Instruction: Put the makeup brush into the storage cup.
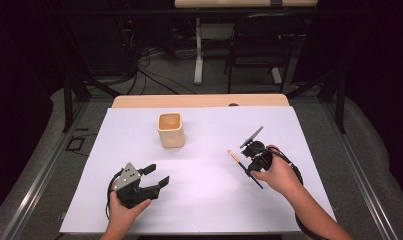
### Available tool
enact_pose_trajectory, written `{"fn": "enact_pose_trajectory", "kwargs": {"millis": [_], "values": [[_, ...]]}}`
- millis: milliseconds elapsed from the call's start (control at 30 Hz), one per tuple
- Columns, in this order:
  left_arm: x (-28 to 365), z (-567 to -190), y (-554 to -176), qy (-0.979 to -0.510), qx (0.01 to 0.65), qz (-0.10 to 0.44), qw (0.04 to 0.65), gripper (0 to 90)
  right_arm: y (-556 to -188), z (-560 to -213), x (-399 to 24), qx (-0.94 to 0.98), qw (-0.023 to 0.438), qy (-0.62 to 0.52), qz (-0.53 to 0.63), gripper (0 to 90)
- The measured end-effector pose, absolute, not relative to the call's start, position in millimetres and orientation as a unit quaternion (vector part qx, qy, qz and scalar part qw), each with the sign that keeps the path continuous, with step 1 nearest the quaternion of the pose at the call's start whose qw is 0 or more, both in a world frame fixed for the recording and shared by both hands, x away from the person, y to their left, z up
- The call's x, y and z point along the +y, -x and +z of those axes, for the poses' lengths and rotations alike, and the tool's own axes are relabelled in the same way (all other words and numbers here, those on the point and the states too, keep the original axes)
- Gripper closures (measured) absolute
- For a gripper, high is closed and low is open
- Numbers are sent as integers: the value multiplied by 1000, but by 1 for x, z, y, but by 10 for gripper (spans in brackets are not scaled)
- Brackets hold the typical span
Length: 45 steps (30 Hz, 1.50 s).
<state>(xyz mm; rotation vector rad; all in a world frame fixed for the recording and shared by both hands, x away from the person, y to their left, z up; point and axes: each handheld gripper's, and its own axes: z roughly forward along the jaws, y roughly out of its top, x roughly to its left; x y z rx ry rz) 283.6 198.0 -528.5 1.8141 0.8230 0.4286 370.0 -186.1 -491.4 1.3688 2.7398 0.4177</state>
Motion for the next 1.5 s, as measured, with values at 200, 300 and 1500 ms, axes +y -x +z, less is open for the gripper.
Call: {"fn": "enact_pose_trajectory", "kwargs": {"millis": [200, 300, 1500], "values": [[198, -529, -284, -758, 344, 179, 524, 323, -365, -489, -184, 882, 31, -434, 182, 835], [198, -529, -284, -757, 344, 179, 526, 323, -364, -487, -184, 881, 31, -433, 188, 835], [198, -529, -284, -758, 346, 179, 522, 324, -345, -484, -178, 862, 56, -404, 301, 837]]}}
